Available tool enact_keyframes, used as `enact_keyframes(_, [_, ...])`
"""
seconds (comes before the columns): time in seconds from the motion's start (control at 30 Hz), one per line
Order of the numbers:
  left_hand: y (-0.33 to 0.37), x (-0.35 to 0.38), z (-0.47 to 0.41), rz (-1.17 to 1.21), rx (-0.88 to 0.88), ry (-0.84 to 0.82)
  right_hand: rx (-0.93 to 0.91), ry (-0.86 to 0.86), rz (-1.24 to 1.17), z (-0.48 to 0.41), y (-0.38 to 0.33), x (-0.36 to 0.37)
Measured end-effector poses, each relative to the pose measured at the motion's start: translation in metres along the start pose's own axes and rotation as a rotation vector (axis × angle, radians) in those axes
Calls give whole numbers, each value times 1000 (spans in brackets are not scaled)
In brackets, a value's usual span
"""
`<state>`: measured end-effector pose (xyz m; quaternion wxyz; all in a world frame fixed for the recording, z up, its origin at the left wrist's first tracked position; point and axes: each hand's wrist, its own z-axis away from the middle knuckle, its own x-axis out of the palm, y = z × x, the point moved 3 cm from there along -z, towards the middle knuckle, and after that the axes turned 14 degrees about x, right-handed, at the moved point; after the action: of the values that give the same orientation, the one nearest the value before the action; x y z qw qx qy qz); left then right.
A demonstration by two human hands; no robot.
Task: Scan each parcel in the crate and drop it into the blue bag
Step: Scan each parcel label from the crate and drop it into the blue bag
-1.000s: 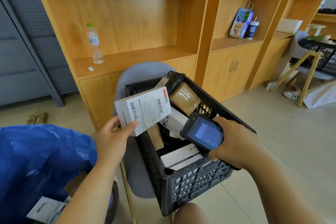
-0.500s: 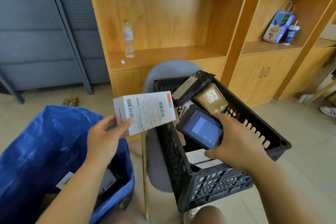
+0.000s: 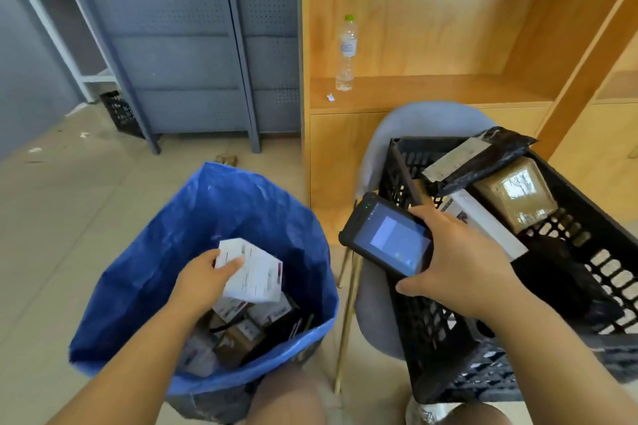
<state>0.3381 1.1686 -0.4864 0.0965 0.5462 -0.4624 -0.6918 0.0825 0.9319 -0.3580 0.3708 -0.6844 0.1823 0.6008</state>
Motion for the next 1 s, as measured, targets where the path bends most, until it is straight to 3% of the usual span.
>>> enact_keyframes(0.17, [6,25,-2,5,-37,-137,33,-1,-41,4,17,-3])
enact_keyframes(0.67, [207,117,-22,74,470,-362,315,132,-66,22,144,-55])
enact_keyframes(1.0, [288,226,-90,-65,602,-375,483,160,-18,-8,225,-78])
